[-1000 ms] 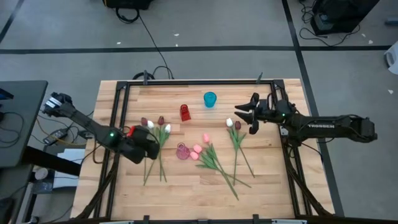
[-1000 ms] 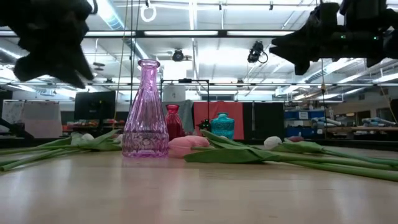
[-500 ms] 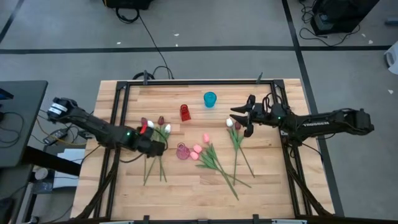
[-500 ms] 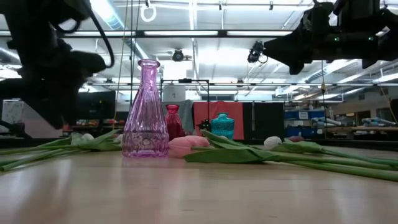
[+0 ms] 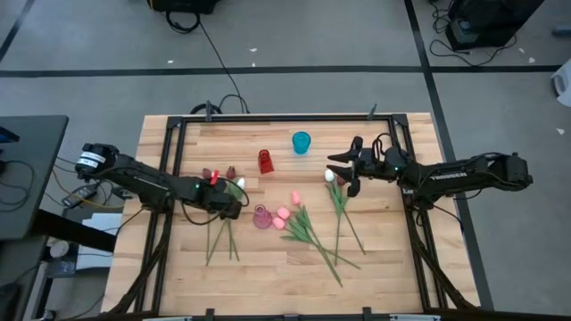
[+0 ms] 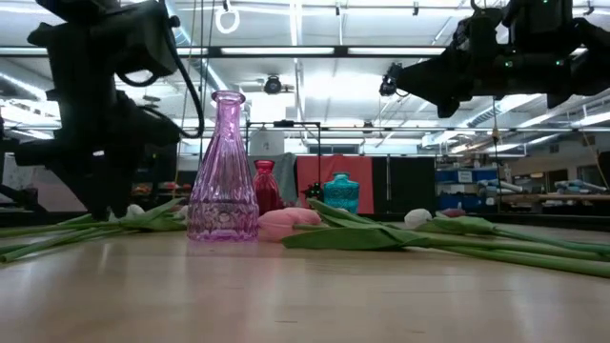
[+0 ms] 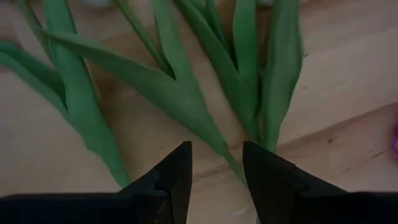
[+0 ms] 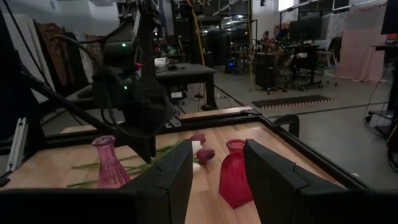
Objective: Sort flowers into vase by color
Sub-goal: Put the left white tulip into the red flower vase
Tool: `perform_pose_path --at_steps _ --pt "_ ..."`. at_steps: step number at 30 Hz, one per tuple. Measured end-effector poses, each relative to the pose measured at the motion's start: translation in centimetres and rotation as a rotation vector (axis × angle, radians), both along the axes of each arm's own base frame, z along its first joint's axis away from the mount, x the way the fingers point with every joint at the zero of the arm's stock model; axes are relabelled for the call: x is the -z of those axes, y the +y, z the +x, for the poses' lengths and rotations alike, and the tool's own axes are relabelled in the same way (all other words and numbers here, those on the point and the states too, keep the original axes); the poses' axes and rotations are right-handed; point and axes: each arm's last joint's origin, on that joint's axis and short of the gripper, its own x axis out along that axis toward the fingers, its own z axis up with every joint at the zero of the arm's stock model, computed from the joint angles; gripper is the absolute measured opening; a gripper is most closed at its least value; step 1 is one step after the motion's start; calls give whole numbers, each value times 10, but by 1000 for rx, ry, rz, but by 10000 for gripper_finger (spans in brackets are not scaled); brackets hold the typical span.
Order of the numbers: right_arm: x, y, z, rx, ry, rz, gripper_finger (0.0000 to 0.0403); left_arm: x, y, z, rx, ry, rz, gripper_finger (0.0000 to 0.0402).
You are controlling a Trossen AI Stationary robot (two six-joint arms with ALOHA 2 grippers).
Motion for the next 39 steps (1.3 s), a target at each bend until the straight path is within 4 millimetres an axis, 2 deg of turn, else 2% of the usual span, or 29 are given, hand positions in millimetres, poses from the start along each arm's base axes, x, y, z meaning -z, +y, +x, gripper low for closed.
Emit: perform_pose_path --at_steps 13,17,21,23,26,31,34,39 --pt "-1 1 0 -25 -12 1 154 17 2 11 8 46 1 142" --pt "-1 1 0 -25 -14 -1 154 17 2 9 33 60 17 101" --pt "-1 1 0 -25 -14 -1 154 16 3 8 87 88 35 20" --pt "-1 1 0 -26 -12 4 154 12 3 10 103 105 51 14" --pt "-1 1 0 -26 -6 7 154 -5 4 12 141 134 115 11" --pt "-1 1 0 -25 -8 7 154 -51 13 12 128 120 251 6" --pt "-1 1 0 -27 -10 7 154 -79 18 13 107 2 401 6" --pt "-1 1 0 -47 -10 6 154 -117 19 28 218 -315 610 6"
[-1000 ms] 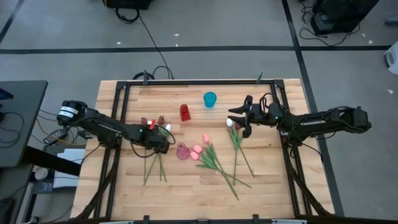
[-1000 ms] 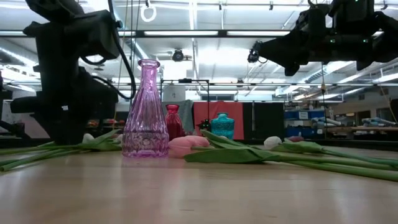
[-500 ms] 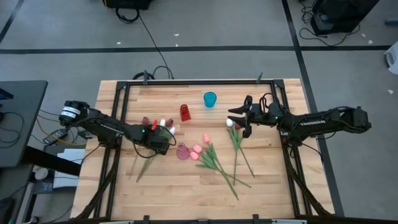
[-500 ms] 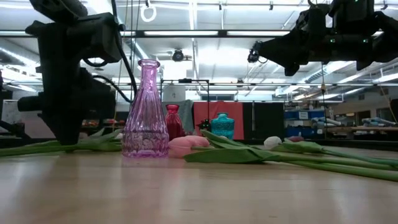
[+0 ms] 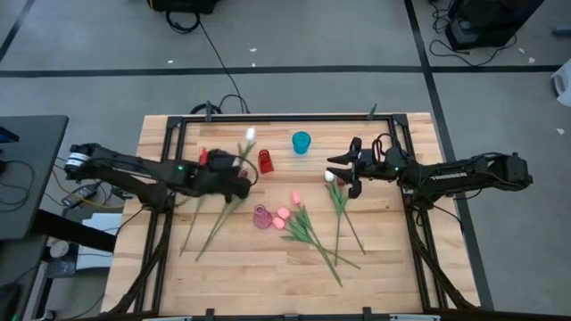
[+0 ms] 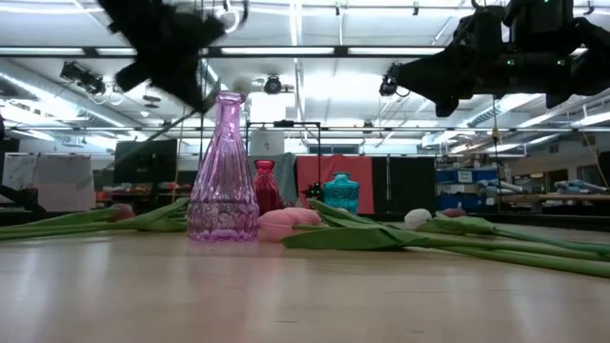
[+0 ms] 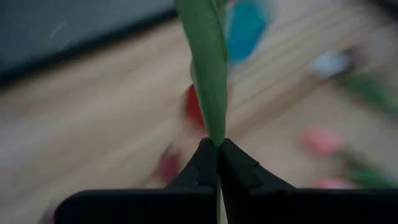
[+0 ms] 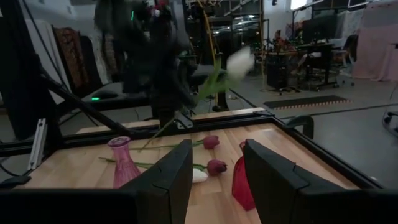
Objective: Sort flowers into vase by color
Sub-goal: Put the left white tulip into the red flower vase
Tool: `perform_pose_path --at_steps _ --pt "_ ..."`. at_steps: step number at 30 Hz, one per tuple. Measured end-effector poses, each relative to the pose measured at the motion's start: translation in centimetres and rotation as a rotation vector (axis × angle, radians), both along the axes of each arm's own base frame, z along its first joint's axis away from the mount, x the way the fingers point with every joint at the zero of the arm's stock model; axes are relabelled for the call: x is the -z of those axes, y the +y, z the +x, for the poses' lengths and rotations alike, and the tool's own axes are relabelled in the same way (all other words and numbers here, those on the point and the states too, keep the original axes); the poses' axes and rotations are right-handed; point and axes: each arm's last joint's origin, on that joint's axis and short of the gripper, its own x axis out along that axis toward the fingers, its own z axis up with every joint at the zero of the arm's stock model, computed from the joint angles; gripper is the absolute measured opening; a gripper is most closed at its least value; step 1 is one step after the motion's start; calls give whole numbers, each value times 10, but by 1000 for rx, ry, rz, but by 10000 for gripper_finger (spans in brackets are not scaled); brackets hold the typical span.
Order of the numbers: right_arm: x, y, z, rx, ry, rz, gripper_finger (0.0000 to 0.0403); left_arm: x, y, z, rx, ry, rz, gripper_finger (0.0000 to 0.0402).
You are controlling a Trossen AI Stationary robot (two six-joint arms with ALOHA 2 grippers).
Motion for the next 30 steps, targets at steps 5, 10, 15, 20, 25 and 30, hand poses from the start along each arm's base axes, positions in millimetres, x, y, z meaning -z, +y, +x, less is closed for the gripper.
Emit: perform_pose_path --at_steps 5,10,15,20,25,30 --pt "0 0 0 1 3 -8 154 -40 -9 21 278 -271 197 6" --pt "1 0 0 -3 14 -6 154 -55 -19 26 429 -336 339 10" --pt "2 0 0 -4 19 -12 154 -60 -16 22 445 -335 384 12" --pt "2 0 0 10 14 -1 154 -63 -4 28 386 -326 467 13" --pt "1 0 0 4 14 0 154 -57 22 40 394 -312 551 10" --pt "3 0 0 3 26 3 154 -56 58 38 396 -387 578 9"
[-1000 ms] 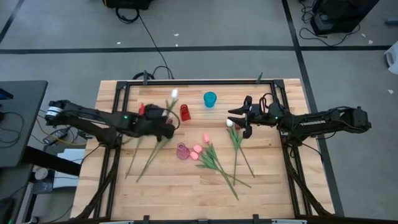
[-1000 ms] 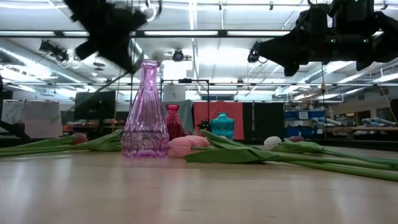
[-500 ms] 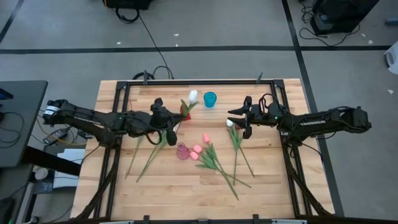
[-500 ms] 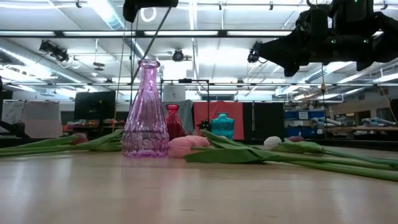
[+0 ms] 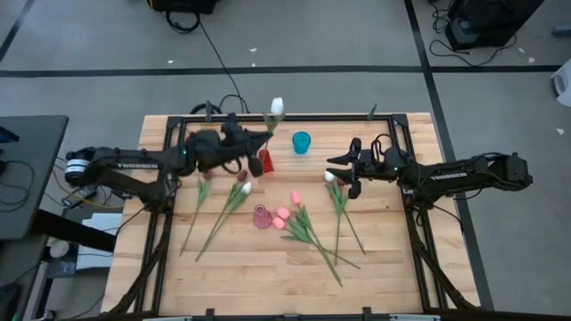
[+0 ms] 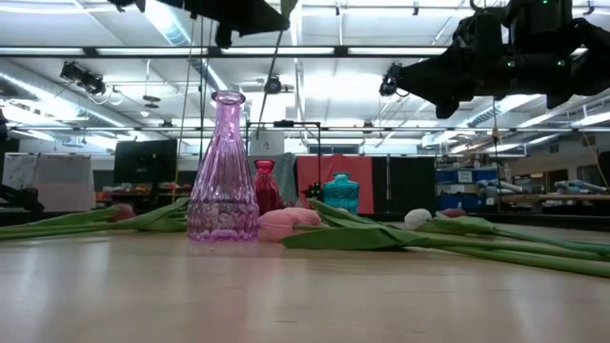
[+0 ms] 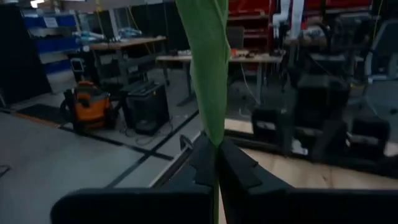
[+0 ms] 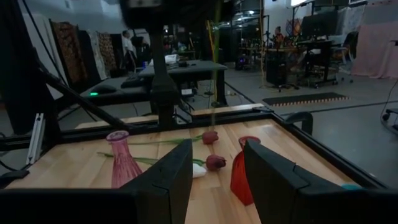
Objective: Sort flowers into vase by color
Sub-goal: Put the left white tulip into the red flower vase
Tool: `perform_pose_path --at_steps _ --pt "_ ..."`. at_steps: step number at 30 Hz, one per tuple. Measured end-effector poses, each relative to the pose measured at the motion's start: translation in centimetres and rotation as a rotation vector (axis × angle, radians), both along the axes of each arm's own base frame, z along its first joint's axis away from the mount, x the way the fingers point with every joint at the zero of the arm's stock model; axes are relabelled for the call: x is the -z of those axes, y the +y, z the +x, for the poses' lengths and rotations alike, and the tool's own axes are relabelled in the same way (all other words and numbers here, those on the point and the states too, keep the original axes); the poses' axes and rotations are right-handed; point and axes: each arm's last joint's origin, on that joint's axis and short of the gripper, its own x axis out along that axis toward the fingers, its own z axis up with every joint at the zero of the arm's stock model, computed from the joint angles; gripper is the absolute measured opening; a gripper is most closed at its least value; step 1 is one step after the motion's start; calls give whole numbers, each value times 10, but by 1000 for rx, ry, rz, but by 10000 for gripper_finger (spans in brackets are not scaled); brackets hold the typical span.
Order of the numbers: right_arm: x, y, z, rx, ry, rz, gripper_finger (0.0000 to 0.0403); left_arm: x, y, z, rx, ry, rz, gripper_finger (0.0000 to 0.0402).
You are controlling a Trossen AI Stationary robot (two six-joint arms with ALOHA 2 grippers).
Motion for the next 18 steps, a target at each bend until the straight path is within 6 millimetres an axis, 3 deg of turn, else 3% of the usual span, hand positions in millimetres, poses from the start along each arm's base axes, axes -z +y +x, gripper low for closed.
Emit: perform_pose_path --at_steps 8,18 --pt "3 -1 0 26 25 2 154 -1 36 -7 22 -37 10 8" --pt "2 -1 0 27 21 -7 154 21 48 10 21 47 20 8"
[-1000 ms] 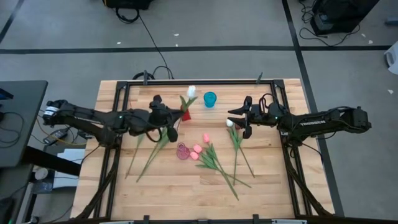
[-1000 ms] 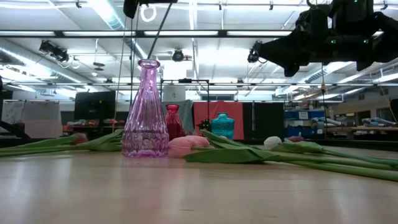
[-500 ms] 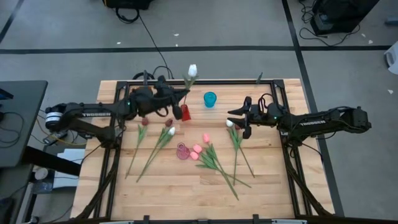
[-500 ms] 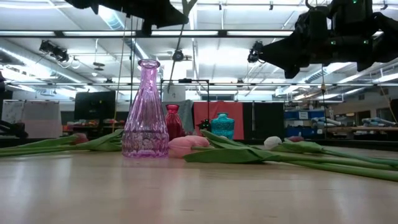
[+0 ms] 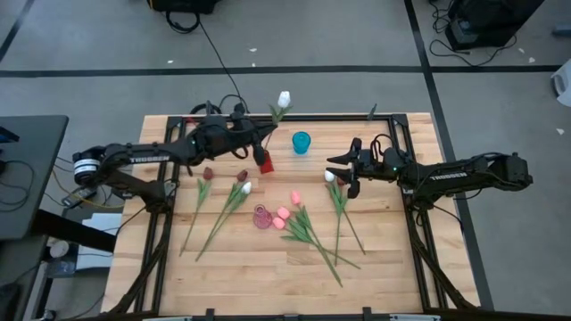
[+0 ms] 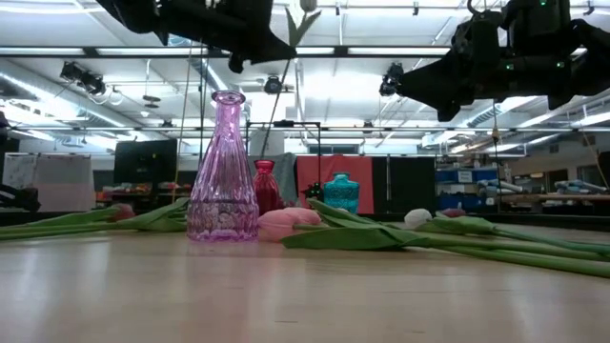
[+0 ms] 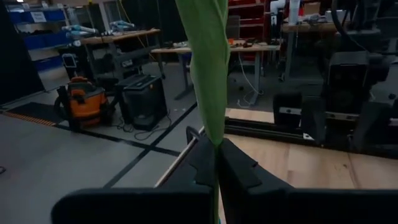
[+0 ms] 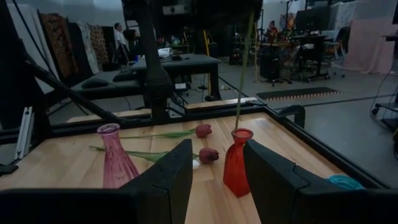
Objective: Sort flowers into vase by color
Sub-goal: Put the left white tulip into the red flower vase
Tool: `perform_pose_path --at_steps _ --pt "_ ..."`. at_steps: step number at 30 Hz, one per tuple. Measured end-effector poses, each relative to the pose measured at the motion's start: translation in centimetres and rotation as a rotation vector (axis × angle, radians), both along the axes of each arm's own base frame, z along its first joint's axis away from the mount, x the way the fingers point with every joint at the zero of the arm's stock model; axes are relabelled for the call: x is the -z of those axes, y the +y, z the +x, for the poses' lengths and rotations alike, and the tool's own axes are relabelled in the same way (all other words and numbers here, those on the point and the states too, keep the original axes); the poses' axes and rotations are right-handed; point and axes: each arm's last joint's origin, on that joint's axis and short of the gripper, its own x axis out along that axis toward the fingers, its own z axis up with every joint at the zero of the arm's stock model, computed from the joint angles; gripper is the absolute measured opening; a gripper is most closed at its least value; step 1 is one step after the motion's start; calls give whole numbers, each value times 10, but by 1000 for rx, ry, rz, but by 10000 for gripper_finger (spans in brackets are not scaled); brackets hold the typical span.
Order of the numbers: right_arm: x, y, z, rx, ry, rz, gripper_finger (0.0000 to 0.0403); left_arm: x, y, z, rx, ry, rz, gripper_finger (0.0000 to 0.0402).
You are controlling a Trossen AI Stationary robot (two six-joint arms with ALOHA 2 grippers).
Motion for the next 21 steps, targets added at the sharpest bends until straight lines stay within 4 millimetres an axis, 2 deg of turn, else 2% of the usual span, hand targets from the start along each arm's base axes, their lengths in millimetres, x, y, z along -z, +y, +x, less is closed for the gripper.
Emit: perform_pose_path --at_steps 9,21 --pt "0 1 0 -32 1 5 154 18 2 -4 3 -34 9 8" --pt "0 1 0 -27 2 4 154 63 -2 -21 -7 -65 -69 7"
